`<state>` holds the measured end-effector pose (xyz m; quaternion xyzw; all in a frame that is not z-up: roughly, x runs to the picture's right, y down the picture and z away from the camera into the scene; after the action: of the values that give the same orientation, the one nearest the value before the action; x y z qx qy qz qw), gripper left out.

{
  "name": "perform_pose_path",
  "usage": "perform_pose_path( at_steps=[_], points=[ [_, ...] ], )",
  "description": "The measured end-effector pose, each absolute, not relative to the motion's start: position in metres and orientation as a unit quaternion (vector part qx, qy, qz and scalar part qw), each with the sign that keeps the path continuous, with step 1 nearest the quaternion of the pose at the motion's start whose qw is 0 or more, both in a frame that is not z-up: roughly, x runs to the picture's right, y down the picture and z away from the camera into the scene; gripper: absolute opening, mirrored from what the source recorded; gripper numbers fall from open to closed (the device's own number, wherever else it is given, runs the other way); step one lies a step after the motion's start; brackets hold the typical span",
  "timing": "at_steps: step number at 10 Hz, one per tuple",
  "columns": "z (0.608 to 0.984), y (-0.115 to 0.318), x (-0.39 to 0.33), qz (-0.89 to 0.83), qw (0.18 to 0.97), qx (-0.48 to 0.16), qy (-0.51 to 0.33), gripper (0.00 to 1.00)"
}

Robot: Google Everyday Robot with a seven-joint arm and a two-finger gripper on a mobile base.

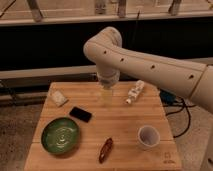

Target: Move the arm in a circular motion

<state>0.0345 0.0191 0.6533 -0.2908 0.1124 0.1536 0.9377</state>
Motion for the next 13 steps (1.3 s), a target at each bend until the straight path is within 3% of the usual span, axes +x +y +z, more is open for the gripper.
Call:
perform_pose_path(
  at_steps=[7,13],
  points=[
    [0.652,0.023,0.041,0.169,0.933,-0.291,0.124,0.8],
    [0.623,0.066,0.065,0.199,0.916,-0.328,0.118,0.8]
  ],
)
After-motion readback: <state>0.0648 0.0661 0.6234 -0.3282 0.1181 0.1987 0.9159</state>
